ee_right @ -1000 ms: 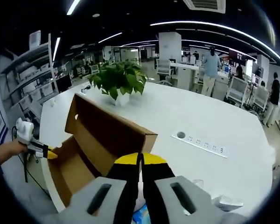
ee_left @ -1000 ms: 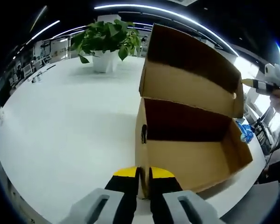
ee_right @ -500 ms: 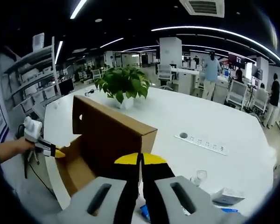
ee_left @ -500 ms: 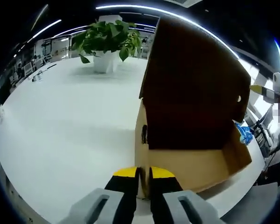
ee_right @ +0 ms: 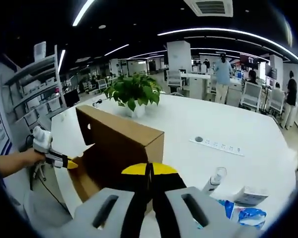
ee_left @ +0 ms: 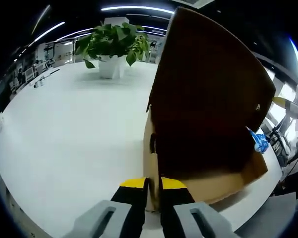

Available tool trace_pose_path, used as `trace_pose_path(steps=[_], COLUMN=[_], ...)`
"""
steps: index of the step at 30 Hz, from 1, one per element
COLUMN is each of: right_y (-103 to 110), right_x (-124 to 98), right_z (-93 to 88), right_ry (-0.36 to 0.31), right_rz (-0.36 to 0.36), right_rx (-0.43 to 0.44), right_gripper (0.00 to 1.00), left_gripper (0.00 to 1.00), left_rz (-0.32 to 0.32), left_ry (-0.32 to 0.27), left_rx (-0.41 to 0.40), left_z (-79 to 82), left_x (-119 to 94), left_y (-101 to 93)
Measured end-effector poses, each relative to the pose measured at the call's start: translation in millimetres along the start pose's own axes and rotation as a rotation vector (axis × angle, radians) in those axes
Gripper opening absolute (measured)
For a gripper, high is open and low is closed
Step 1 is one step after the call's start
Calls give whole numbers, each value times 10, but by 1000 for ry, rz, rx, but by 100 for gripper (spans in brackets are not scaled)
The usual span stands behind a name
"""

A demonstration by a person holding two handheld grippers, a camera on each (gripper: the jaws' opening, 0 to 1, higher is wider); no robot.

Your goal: Operate the shoe box by opening the lid, removing the specified soft item, and placing it in the target area until the item is outside and the box remains undamaged.

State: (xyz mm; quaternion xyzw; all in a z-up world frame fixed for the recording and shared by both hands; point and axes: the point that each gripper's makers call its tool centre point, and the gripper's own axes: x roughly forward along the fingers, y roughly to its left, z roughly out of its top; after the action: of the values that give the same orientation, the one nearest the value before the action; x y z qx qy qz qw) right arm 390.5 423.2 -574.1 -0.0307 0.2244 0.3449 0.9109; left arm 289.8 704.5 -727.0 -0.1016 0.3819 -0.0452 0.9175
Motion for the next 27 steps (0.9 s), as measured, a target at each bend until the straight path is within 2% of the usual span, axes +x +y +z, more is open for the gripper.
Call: trace_pose_path(steps=[12, 16, 21, 23, 27], right_y=[86, 125, 157, 171, 209], right_x=[-81, -103, -145, -159, -180], right_z=[-95, -159, -235, -254, -285], right_ry=[-12, -11, -7, -6, -10], right_rz=[-9, -13, -12, -9, -9], right_rx=[-9, -33, -39, -42, -72], right_gripper=[0, 1, 1, 1, 2], left_gripper=[10, 17, 21, 21, 25], left_rz=[-15, -5, 12, 8, 3], left_ry=[-6, -18, -68, -114, -146], left_rx=[29, 48, 78, 100, 151], left_z=[15, 64, 269, 413, 577], left_x=[-14, -59, -221, -300, -418], left_y=[-7, 27, 107, 103, 54])
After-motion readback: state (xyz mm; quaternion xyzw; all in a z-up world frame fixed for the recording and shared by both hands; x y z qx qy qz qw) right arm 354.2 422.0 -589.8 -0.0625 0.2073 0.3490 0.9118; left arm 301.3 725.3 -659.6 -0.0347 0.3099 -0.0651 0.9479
